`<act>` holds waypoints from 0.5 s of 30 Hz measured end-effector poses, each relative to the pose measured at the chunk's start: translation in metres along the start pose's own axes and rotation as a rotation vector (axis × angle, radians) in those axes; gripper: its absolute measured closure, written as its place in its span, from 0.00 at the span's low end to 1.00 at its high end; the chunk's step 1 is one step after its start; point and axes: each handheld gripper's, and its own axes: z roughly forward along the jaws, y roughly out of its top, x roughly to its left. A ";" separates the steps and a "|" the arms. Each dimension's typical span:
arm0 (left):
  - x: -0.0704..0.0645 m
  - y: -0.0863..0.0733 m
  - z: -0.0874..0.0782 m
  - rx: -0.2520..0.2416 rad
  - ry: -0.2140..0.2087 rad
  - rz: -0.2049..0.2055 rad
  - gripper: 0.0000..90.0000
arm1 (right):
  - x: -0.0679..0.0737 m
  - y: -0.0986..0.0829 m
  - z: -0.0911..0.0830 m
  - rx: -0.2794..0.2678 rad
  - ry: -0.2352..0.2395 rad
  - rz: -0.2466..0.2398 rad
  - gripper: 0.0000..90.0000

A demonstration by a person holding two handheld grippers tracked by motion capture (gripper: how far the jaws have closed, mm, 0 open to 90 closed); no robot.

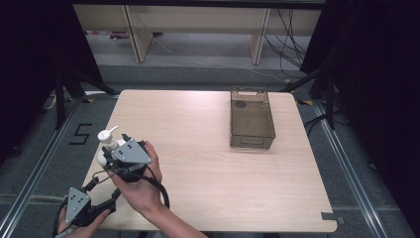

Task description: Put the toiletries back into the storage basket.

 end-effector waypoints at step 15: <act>-0.001 0.000 0.000 -0.009 -0.005 -0.008 0.19 | 0.002 0.000 0.008 -0.008 0.019 0.007 0.46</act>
